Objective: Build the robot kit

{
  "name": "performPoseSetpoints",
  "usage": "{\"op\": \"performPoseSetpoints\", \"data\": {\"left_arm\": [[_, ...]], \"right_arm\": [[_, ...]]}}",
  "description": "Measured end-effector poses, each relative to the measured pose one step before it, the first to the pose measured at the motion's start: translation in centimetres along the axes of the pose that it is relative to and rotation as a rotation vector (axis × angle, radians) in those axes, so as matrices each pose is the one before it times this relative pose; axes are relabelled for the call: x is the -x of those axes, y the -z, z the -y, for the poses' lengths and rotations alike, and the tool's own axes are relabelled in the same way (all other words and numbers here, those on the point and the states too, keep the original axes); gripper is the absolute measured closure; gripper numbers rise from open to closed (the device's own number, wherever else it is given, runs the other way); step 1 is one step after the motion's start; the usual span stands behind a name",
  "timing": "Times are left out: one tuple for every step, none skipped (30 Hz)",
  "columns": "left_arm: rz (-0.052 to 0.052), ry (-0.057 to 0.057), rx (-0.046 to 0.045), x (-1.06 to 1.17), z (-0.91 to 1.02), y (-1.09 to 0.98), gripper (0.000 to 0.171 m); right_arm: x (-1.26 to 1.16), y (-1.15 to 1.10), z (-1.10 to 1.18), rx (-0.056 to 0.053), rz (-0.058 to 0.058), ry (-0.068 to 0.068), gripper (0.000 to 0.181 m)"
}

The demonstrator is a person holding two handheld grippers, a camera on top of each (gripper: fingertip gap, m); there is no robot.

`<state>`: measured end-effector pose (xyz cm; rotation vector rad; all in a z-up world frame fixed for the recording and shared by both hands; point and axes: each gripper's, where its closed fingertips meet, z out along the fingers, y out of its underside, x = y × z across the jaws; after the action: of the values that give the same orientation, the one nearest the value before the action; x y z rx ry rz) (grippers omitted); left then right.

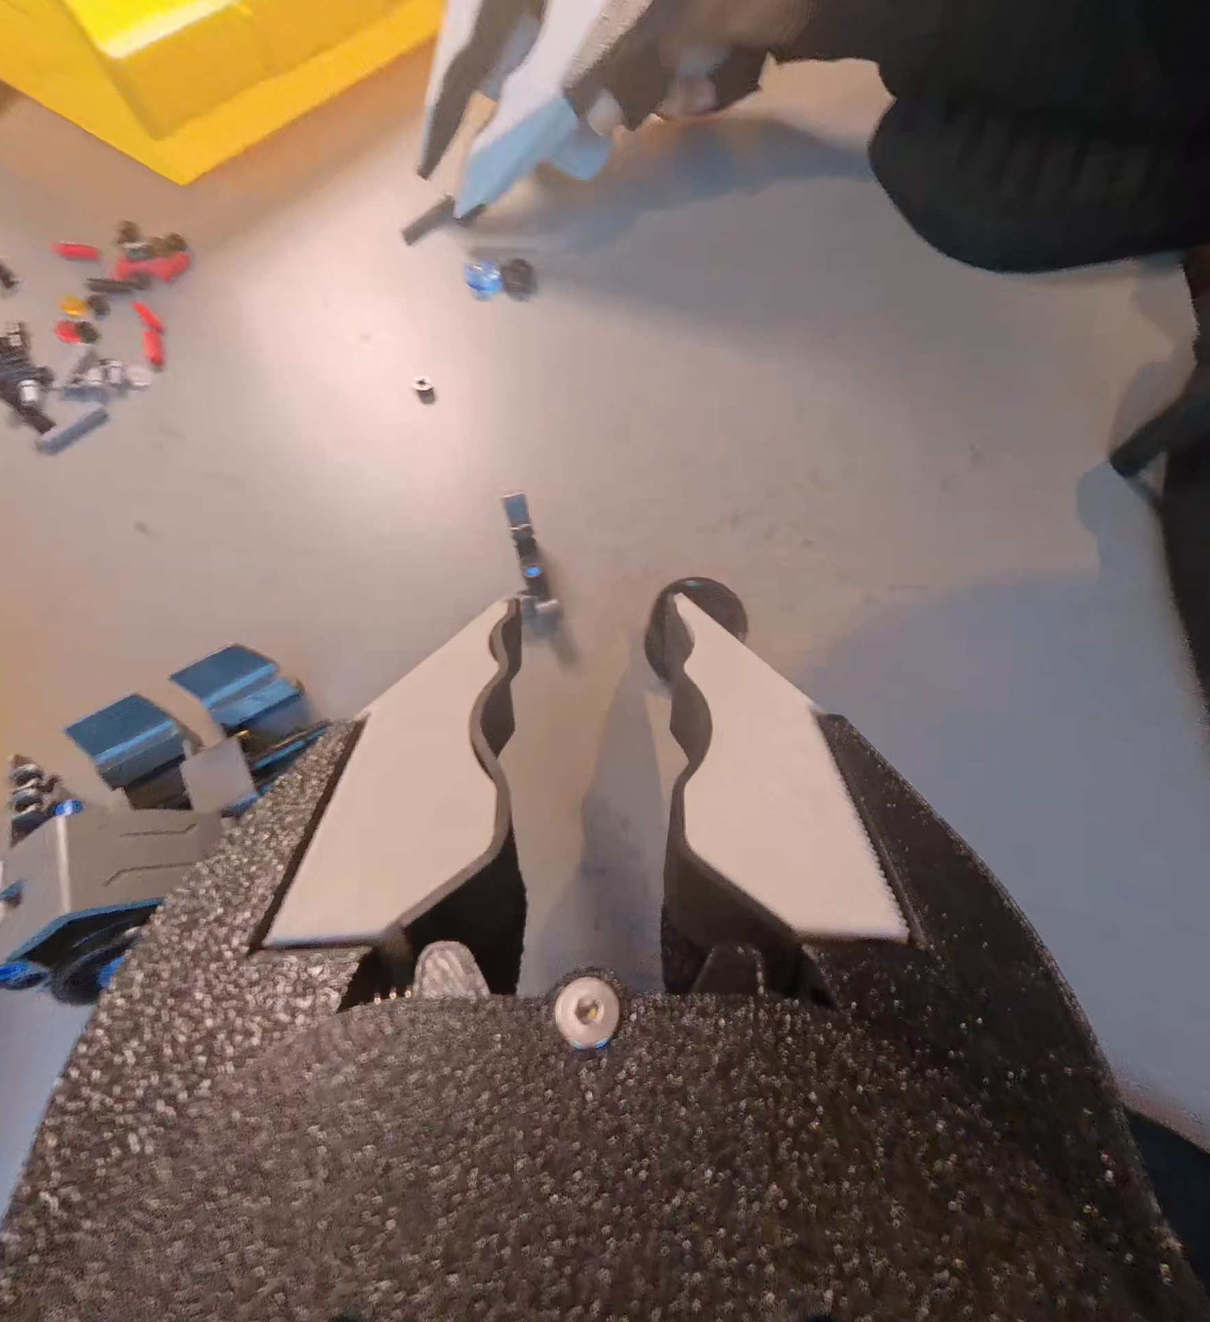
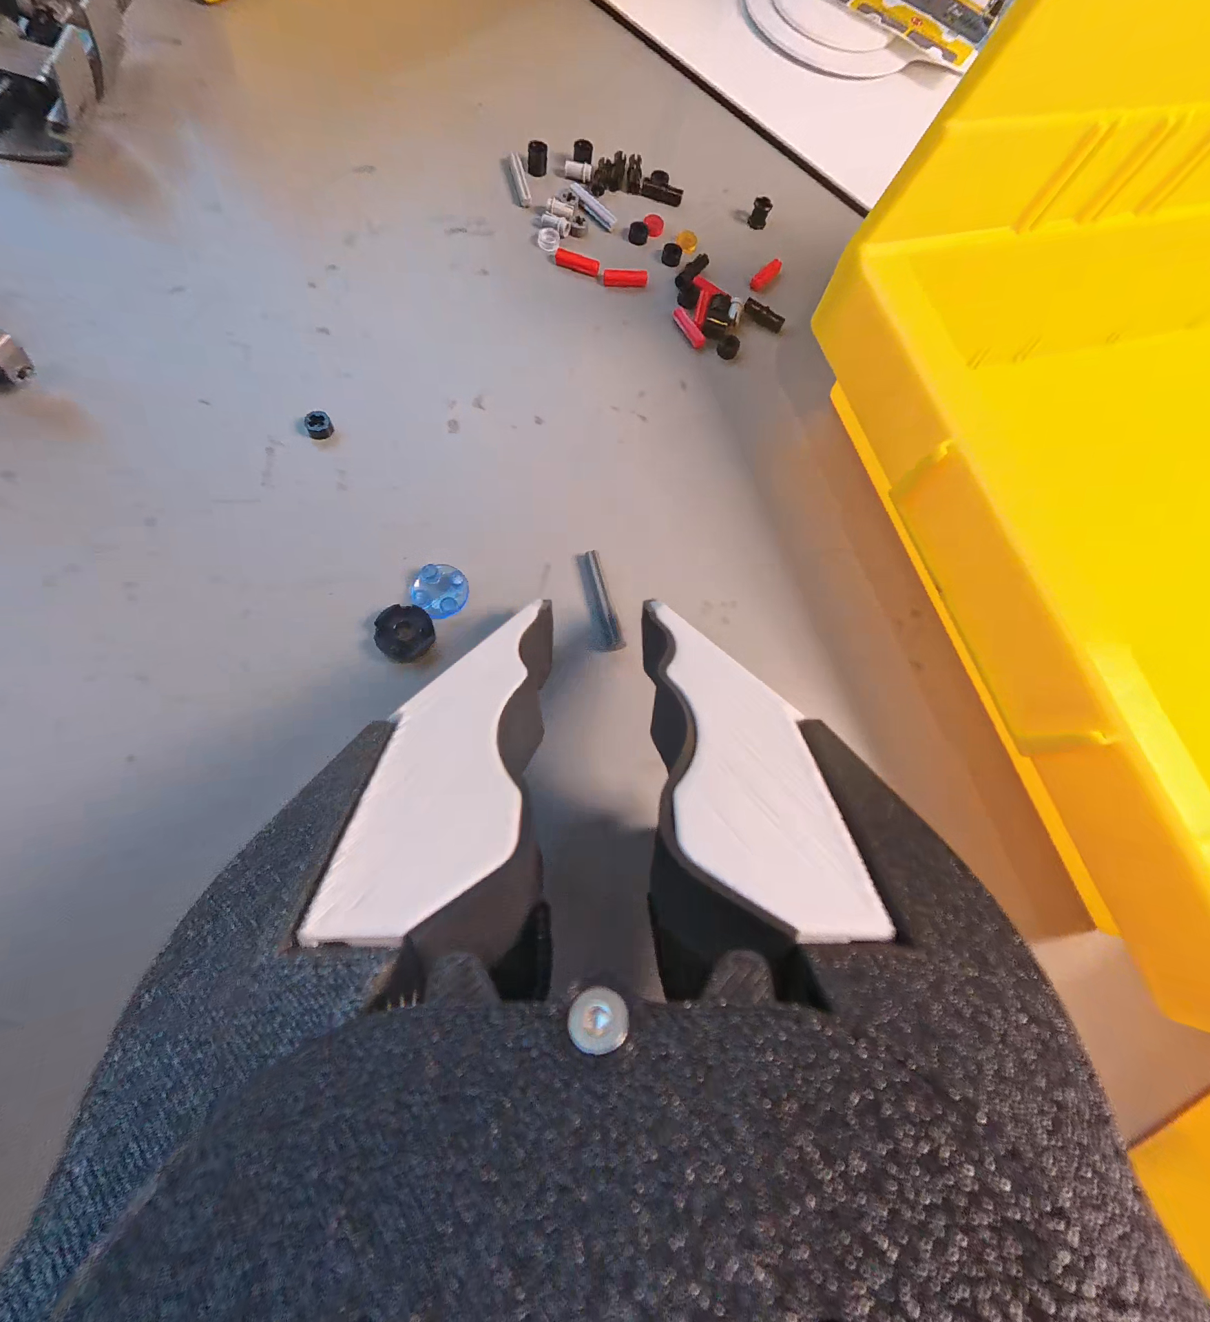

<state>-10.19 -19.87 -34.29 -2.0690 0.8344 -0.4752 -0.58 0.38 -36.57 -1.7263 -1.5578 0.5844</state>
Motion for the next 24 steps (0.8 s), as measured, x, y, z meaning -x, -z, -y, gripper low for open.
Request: {"op": "performPoseSetpoints", "data": {"left_arm": [[0.0318, 0.0187, -0.00045, 0.635, -0.048, -0.096, 0.132], [0.0303, 0.0117, 0.01085, 0.566, -0.223, -0.169, 0.132], [0.0266, 0.0067, 0.01247, 0.456, -0.26, -0.209, 0.132], [0.0114, 0.0071, 0.01087, 0.184, -0.215, -0.236, 0.132], [0.0021, 0.0099, 0.01102, 0.028, -0.188, -0.253, 0.132], [0.0024, 0.0103, 0.0075, 0.015, -0.12, -0.266, 0.132], [0.0031, 0.009, 0.00701, -0.003, -0.093, -0.259, 0.132], [-0.0009, 0.0054, 0.0099, -0.082, -0.102, -0.262, 0.132], [-0.0028, 0.0013, 0.01315, -0.126, -0.153, -0.292, 0.132], [0.001, -0.0002, 0.01546, -0.078, -0.18, -0.292, 0.132], [0.0053, -0.0015, 0.01504, -0.001, -0.157, -0.276, 0.133], [0.0091, -0.002, 0.01134, 0.06, -0.107, -0.232, 0.135], [0.0098, -0.0024, 0.00603, 0.1, -0.021, -0.16, 0.137], [0.0075, -0.0051, -0.00133, 0.069, 0.101, -0.054, 0.139], [0.0042, -0.0055, 0.00448, 0.031, -0.001, -0.064, 0.14], [0.0073, -0.0091, 0.00323, 0.062, -0.006, -0.047, 0.142], [0.0064, -0.0099, 0.0017, 0.04, -0.019, -0.019, 0.143], [0.0036, -0.0037, -0.00151, 0.0, 0.052, -0.025, 0.145], [0.0051, -0.0021, -0.00295, 0.031, 0.054, -0.046, 0.146], [0.0036, -0.0064, -0.00192, 0.002, 0.052, -0.05, 0.148], [0.0016, -0.0091, -0.00036, -0.029, 0.051, -0.044, 0.151], [0.0039, -0.01, 0.00015, -0.006, 0.037, -0.045, 0.154], [0.0021, -0.008, -0.00027, -0.022, 0.055, -0.032, 0.155], [-0.0001, -0.0055, -0.00042, -0.015, 0.035, -0.014, 0.156]], "right_arm": [[-0.172, -0.012, -0.035, 0.0058, -0.0081, -0.0001, 0.158], [-0.179, -0.025, -0.06, 0.0056, -0.0066, -0.0046, 0.159], [-0.173, -0.007, -0.031, 0.0014, -0.0058, -0.0069, 0.16], [-0.085, 0.014, -0.041, 0.0027, -0.0002, -0.0043, 0.161], [-0.143, 0.032, -0.083, 0.0062, -0.0042, -0.0036, 0.162], [-0.088, -0.001, -0.094, 0.0068, -0.0012, -0.0014, 0.162], [0.004, -0.005, -0.027, 0.0034, 0.0016, -0.0008, 0.162], [0.012, -0.012, 0.005, 0.001, 0.0, 0.0005, 0.162], [0.026, -0.017, -0.026, 0.0025, -0.0024, 0.006, 0.162], [0.029, 0.005, -0.004, 0.001, -0.0032, 0.0058, 0.162], [0.053, -0.003, 0.032, -0.0015, -0.0011, 0.0032, 0.162], [0.105, 0.026, 0.117, -0.0068, 0.0021, 0.0029, 0.162], [0.122, 0.066, 0.211, -0.0107, 0.003, 0.0044, 0.162], [0.065, 0.105, 0.257, -0.0121, -0.0007, 0.0048, 0.162], [0.09, 0.143, 0.304, -0.014, -0.001, 0.0061, 0.162], [0.207, 0.153, 0.417, -0.0199, 0.0042, 0.0098, 0.162], [0.313, 0.134, 0.478, -0.0241, 0.0072, 0.012, 0.162], [0.326, 0.118, 0.495, -0.0227, 0.0044, 0.0123, 0.162], [0.365, 0.088, 0.459, -0.0174, 0.0051, 0.0142, 0.162], [0.388, 0.062, 0.415, -0.0145, 0.0052, 0.0167, 0.162], [0.411, 0.055, 0.418, -0.0139, 0.0052, 0.0189, 0.162], [0.518, 0.05, 0.457, -0.0169, 0.0092, 0.0182, 0.162], [0.756, 0.018, 0.589, -0.0246, 0.0199, 0.0147, 0.162], [1.14, -0.034, 0.694, -0.0294, 0.0384, 0.0143, 0.162]]}}
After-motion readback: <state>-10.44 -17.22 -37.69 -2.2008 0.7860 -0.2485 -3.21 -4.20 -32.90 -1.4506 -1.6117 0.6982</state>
